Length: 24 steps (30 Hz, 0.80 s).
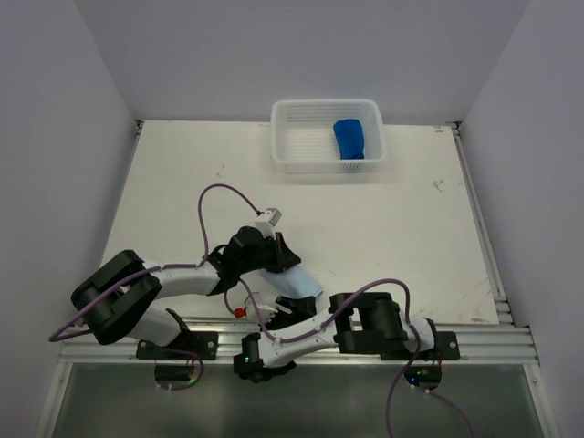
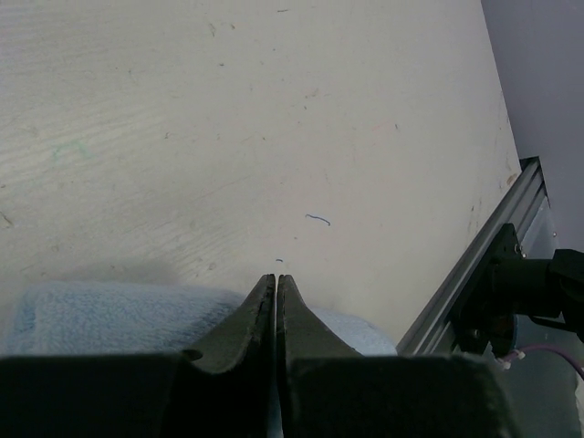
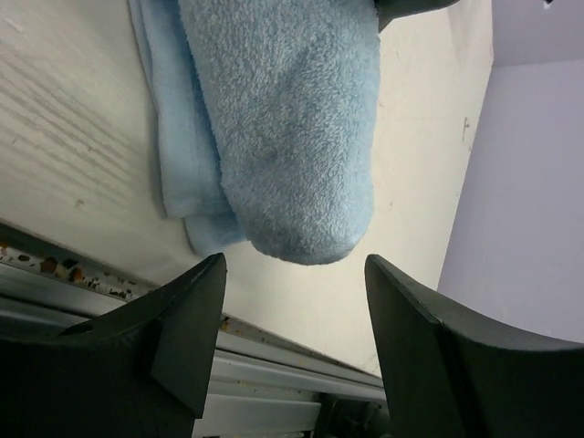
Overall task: Roll the towels
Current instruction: Roll the towel
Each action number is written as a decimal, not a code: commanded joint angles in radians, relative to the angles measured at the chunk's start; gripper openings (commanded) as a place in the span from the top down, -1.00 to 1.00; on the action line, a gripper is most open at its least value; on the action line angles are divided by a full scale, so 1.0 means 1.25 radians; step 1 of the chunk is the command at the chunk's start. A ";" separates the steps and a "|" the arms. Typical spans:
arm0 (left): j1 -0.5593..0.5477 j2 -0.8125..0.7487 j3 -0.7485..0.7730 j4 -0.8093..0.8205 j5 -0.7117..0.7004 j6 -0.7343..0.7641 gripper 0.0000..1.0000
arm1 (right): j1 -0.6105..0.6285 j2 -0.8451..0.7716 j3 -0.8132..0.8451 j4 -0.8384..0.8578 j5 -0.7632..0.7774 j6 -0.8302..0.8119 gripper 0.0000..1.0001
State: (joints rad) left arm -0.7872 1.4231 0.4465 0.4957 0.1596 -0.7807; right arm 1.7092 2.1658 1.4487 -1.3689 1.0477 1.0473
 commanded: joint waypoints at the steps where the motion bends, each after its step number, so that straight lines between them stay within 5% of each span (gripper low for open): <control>1: 0.028 0.025 -0.031 0.028 -0.022 0.023 0.86 | 0.128 -0.170 0.039 -0.054 0.050 0.091 -0.32; 13: 0.028 0.051 -0.025 0.045 -0.010 0.027 0.86 | 0.218 -0.266 -0.015 0.028 0.036 0.049 -0.32; 24: 0.030 0.052 -0.021 0.026 -0.016 0.040 0.86 | 0.228 -0.262 -0.095 0.024 -0.153 0.030 -0.30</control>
State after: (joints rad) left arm -0.7738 1.4673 0.4423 0.5392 0.1585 -0.7631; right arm 1.8942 1.9812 1.3281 -1.3304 0.9108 1.0554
